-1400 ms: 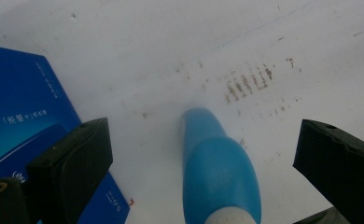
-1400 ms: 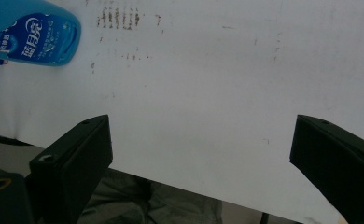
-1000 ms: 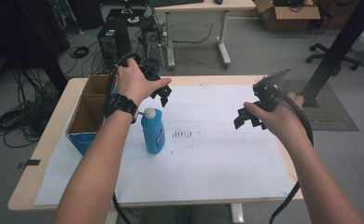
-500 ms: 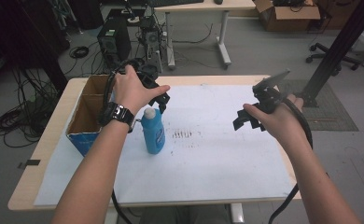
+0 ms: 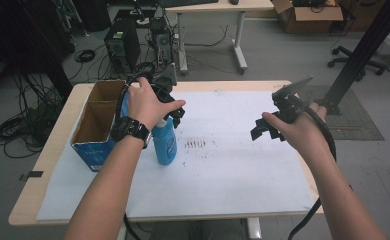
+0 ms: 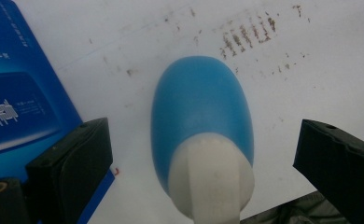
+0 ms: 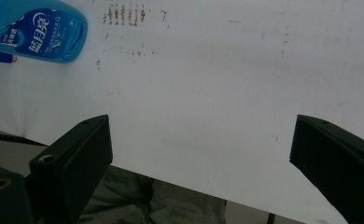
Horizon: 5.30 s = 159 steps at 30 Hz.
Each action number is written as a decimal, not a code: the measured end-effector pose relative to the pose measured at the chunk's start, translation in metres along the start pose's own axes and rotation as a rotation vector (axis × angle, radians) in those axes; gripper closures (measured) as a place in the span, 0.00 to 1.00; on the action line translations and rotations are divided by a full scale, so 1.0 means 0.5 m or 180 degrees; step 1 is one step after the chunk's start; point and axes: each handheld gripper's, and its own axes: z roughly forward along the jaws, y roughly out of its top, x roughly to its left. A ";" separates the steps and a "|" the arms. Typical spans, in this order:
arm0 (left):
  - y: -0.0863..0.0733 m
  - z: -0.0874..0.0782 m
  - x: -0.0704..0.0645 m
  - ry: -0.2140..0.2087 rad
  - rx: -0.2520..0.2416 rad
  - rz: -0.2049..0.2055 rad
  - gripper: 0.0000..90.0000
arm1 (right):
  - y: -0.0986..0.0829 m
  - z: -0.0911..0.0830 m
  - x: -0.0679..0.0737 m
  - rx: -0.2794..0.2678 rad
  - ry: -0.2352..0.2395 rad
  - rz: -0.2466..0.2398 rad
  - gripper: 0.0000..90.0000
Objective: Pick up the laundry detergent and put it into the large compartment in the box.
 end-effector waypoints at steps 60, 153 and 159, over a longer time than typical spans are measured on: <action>0.002 0.076 -0.009 0.0184 0.0206 -0.0046 0.20 | -0.009 0.030 -0.012 0.0011 0.0054 -0.0017 0.06; 0.008 -0.101 0.013 0.0108 0.0157 -0.0082 0.41 | 0.003 0.016 -0.015 0.0009 0.0087 -0.0006 0.07; 0.007 -0.163 0.020 0.0108 0.0071 -0.0115 0.41 | 0.008 0.010 -0.011 0.0007 0.0087 -0.0011 0.06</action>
